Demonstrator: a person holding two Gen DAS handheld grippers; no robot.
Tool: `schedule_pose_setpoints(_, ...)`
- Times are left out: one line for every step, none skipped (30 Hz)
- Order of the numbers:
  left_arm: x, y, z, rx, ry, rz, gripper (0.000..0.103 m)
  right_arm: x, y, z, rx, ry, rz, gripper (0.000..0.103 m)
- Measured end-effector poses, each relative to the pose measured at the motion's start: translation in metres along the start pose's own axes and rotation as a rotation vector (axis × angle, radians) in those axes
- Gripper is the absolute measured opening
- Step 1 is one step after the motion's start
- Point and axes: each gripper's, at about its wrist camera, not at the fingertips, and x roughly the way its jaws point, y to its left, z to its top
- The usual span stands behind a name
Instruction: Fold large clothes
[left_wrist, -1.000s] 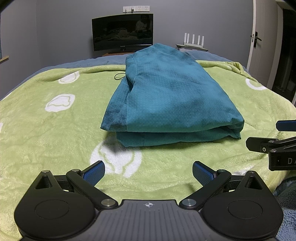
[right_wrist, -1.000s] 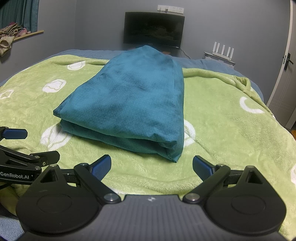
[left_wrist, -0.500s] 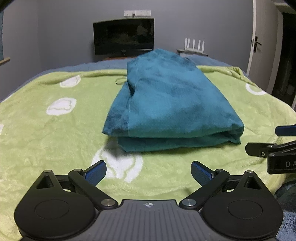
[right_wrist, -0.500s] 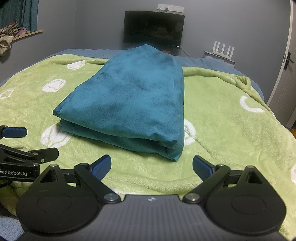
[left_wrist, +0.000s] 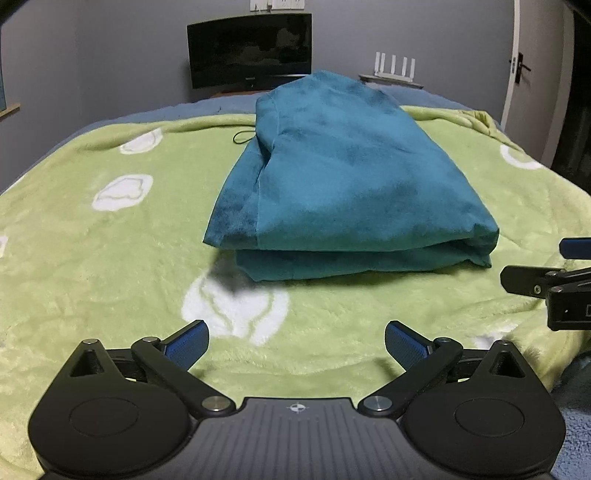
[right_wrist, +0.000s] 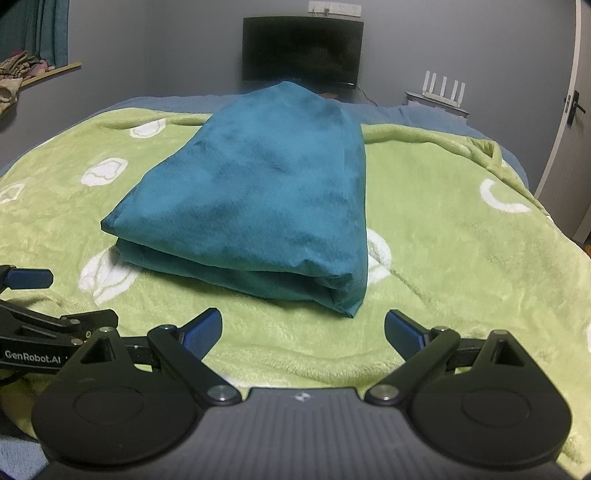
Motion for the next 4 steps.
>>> schedule_pose_setpoints(-0.0008, 0.0011, -0.0003, -0.006, -0.007, -0.012, 0.103, 0.0006, -0.0004, 0.0003, 0.0, 0.003, 0.0, 0.095)
schedule_pose_setpoints(-0.0022, 0.0022, -0.0008, -0.013, -0.018, -0.018, 0.103, 0.0009, -0.0005, 0.0004, 0.001, 0.006, 0.0, 0.095)
schedule_pose_setpoints(-0.0029, 0.0028, -0.0005, -0.017, -0.021, -0.016, 0.103, 0.0014, -0.0008, 0.0007, 0.002, 0.009, 0.001, 0.095)
schedule_pose_setpoints(-0.0025, 0.0038, -0.0003, -0.023, -0.018, -0.014, 0.103, 0.0017, -0.001, 0.0008, 0.003, 0.011, 0.002, 0.095)
